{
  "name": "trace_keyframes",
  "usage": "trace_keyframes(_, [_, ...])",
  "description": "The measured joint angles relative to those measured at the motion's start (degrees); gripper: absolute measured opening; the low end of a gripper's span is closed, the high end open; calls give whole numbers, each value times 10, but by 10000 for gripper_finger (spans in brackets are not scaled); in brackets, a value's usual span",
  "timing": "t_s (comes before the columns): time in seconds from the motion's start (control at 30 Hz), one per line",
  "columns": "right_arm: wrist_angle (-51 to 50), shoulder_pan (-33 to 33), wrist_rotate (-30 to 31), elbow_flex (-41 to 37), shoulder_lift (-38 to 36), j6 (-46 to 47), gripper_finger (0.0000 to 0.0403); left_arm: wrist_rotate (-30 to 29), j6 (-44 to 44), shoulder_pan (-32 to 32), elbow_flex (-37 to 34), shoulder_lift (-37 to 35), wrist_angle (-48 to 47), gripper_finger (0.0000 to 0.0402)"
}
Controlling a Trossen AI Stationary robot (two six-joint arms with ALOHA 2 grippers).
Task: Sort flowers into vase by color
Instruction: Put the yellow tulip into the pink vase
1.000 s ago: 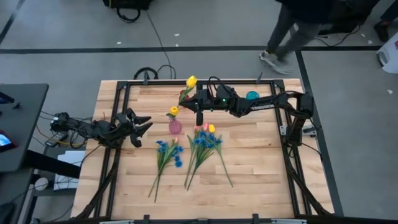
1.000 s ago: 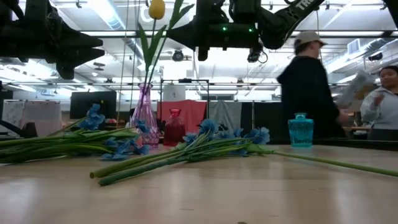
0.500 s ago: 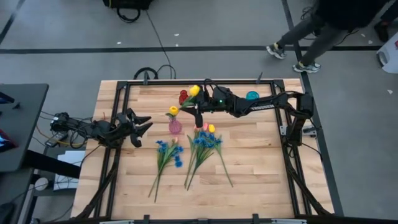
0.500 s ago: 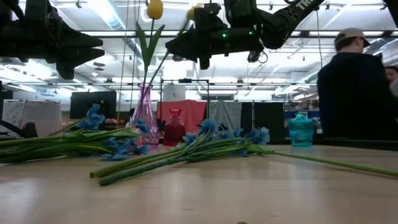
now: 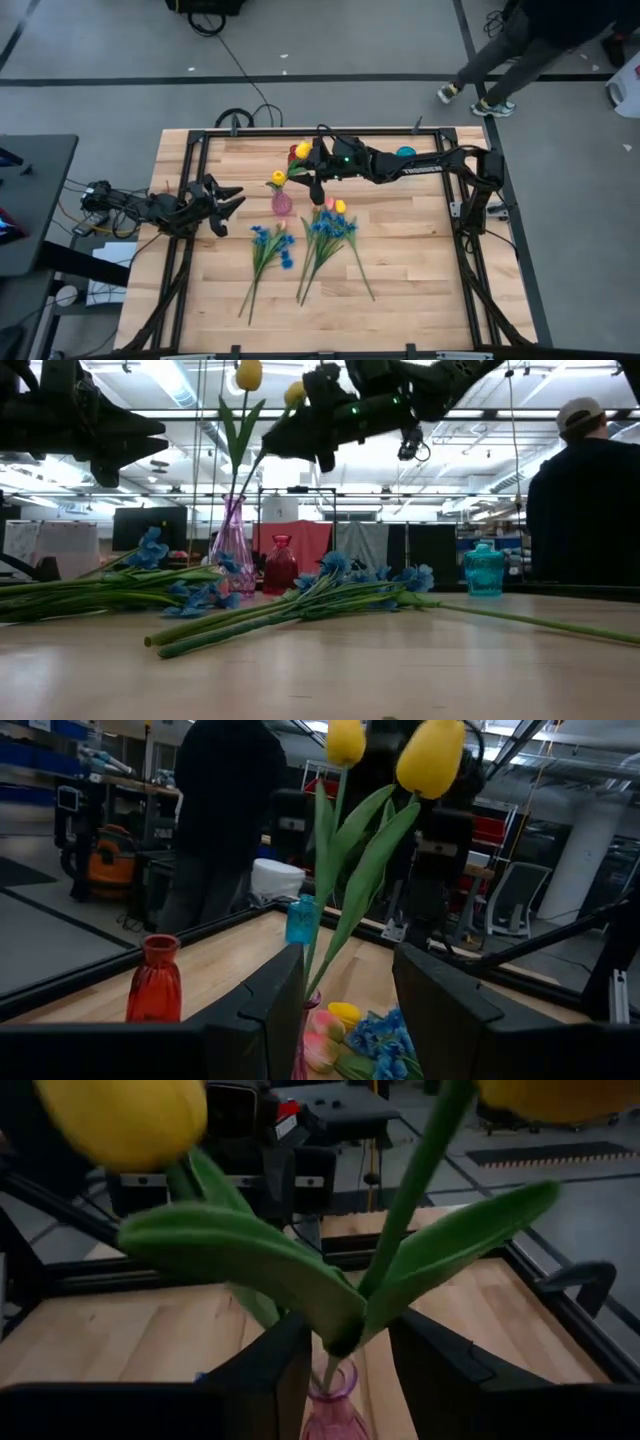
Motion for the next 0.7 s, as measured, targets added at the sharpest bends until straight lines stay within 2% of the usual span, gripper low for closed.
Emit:
trace_keyframes(0.2, [-58, 10, 2, 47, 0, -13, 156, -1, 0, 0, 0, 0, 0, 163])
trace_keyframes(0.53, [-80, 33, 34, 47, 0, -43, 163, -1, -3, 0, 0, 0, -1, 163])
trace_keyframes(0.7, [-92, 33, 38, 47, 0, -56, 188, -2, -3, 0, 0, 0, -1, 163])
